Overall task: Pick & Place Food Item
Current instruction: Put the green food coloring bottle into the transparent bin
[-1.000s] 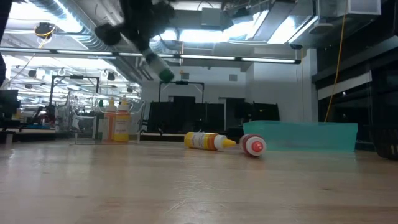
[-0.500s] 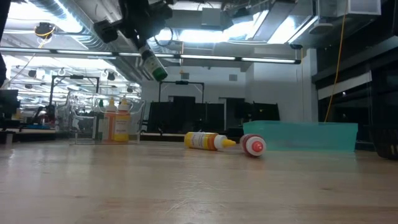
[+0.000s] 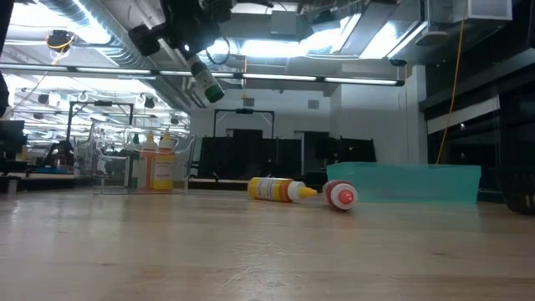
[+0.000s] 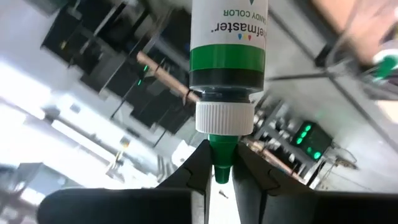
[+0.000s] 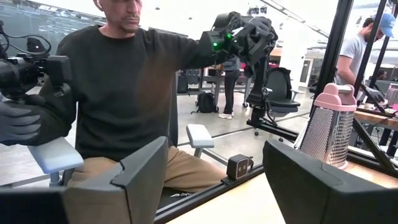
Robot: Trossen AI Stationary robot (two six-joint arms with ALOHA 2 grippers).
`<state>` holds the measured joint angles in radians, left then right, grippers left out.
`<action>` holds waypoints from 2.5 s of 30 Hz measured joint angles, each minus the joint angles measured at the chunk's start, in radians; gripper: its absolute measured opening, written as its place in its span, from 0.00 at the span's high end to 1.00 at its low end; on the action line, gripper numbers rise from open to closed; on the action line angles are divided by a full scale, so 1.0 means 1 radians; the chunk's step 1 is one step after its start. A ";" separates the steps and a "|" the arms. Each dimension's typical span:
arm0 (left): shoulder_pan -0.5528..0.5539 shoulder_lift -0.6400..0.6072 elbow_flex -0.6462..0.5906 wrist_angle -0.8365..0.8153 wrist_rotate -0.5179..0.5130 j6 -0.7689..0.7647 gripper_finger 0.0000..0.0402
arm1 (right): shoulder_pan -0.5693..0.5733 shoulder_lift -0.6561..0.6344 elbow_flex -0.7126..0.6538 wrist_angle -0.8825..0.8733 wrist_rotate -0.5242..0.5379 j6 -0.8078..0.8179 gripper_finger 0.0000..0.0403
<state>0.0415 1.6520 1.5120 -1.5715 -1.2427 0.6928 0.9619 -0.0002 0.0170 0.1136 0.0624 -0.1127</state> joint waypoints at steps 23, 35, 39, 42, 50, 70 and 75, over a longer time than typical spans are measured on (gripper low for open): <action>0.138 -0.007 0.000 0.045 0.393 -0.370 0.92 | -0.001 0.000 0.000 0.020 0.036 -0.007 0.36; 0.033 -0.111 -0.001 0.495 0.812 -0.583 0.92 | -0.001 0.000 0.000 0.063 0.141 -0.043 0.36; -0.015 -0.099 -0.001 0.623 0.913 -0.606 0.92 | -0.001 0.000 0.000 0.101 0.361 -0.028 0.36; -0.051 -0.084 -0.001 0.751 0.982 -0.617 0.92 | -0.001 0.000 0.000 0.138 0.504 -0.112 0.36; -0.129 -0.028 -0.001 0.959 0.994 -0.610 0.92 | -0.001 0.000 -0.001 0.315 0.429 -0.107 0.36; -0.198 0.330 -0.001 1.858 0.972 -0.571 0.92 | -0.001 0.000 -0.001 0.321 0.242 -0.109 0.36; -0.216 0.346 -0.001 1.890 0.874 -0.576 0.92 | 0.000 0.000 -0.001 0.331 0.218 -0.101 0.36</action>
<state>-0.1743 1.9984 1.5112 0.3182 -0.3690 0.1173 0.9619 -0.0002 0.0158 0.4450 0.2799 -0.2136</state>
